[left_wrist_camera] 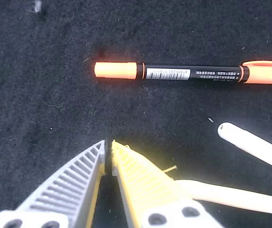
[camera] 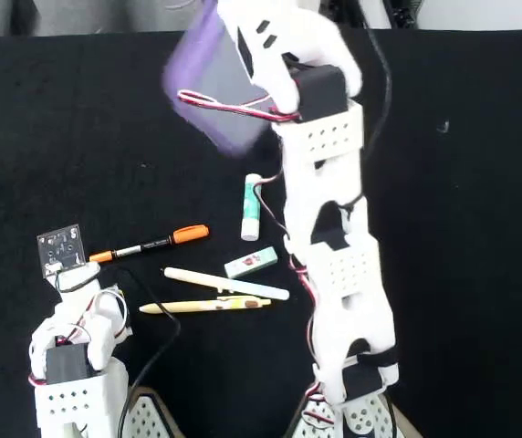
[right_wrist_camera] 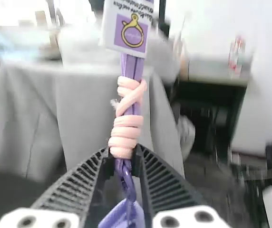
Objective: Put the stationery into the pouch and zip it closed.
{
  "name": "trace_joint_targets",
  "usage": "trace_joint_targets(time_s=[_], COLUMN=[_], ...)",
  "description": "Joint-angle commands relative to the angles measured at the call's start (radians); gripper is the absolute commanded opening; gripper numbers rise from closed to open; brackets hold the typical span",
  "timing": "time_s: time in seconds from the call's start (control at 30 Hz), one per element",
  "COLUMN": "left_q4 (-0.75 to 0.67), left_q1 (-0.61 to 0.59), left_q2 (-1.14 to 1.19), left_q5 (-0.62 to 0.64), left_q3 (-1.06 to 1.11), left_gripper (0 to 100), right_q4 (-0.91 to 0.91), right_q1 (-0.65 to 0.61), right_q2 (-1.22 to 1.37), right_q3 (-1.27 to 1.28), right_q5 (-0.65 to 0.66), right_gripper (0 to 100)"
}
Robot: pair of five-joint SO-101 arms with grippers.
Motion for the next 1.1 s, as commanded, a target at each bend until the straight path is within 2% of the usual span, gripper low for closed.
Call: trace_joint_targets(time_s=[0.0, 0.2, 0.47, 0.7, 0.9, 0.97, 1.07], left_q4=[0.003, 0.003, 0.003, 0.003, 0.003, 0.003, 0.003], left_q1=[0.004, 0.004, 0.004, 0.004, 0.004, 0.004, 0.004], left_q2=[0.005, 0.005, 0.005, 0.005, 0.005, 0.005, 0.005], left_q5=[0.005, 0.005, 0.005, 0.005, 0.005, 0.005, 0.005], left_q3=[0.022, 0.022, 0.022, 0.022, 0.022, 0.022, 0.022], left_gripper=[3, 3, 3, 3, 3, 3, 3], right_q4=[0.109, 0.296, 0.367, 0.473, 0.687, 0.758, 0.766], right_q1=[-0.008, -0.011, -0.025, -0.068, -0.132, -0.137, -0.120], right_q2=[0.028, 0.035, 0.022, -0.124, -0.260, -0.289, -0.321], right_q3=[-0.028, -0.028, -0.064, -0.059, -0.056, -0.050, -0.047], right_q5=[0.005, 0.005, 0.006, 0.006, 0.012, 0.064, 0.176], right_gripper=[1.1, 1.1, 1.1, 1.1, 1.1, 1.1, 1.1])
